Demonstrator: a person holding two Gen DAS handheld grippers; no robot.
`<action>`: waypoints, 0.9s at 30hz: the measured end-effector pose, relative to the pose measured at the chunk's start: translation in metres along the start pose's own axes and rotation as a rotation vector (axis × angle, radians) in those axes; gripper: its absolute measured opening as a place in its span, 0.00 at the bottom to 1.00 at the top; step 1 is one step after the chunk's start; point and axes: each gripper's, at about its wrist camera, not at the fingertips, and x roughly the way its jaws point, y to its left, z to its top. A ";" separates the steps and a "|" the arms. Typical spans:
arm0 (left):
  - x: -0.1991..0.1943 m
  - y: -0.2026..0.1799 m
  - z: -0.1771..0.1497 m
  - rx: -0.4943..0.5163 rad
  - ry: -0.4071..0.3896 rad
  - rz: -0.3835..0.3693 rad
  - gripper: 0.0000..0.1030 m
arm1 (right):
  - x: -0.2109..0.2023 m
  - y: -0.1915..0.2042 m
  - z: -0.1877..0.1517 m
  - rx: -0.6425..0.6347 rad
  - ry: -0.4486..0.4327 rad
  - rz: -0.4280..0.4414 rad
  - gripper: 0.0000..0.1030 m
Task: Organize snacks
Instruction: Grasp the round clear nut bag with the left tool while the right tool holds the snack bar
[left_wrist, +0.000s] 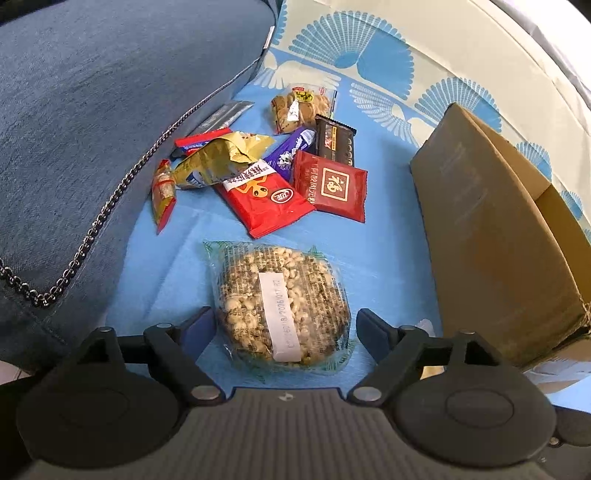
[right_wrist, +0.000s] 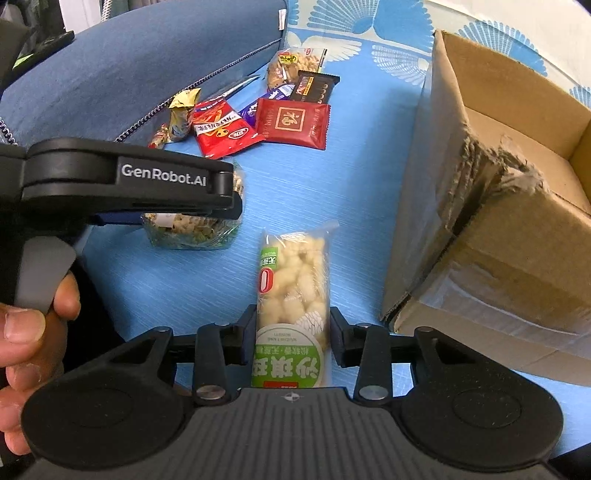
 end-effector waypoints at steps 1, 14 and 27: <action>-0.001 0.000 0.000 -0.003 -0.006 0.001 0.78 | 0.000 -0.001 0.000 0.003 -0.003 0.000 0.40; -0.003 0.009 0.003 -0.056 0.004 -0.034 0.77 | -0.004 -0.016 0.001 0.072 0.000 -0.002 0.38; 0.004 -0.007 0.001 0.043 -0.021 0.006 0.80 | -0.003 -0.014 0.003 0.060 0.006 0.003 0.40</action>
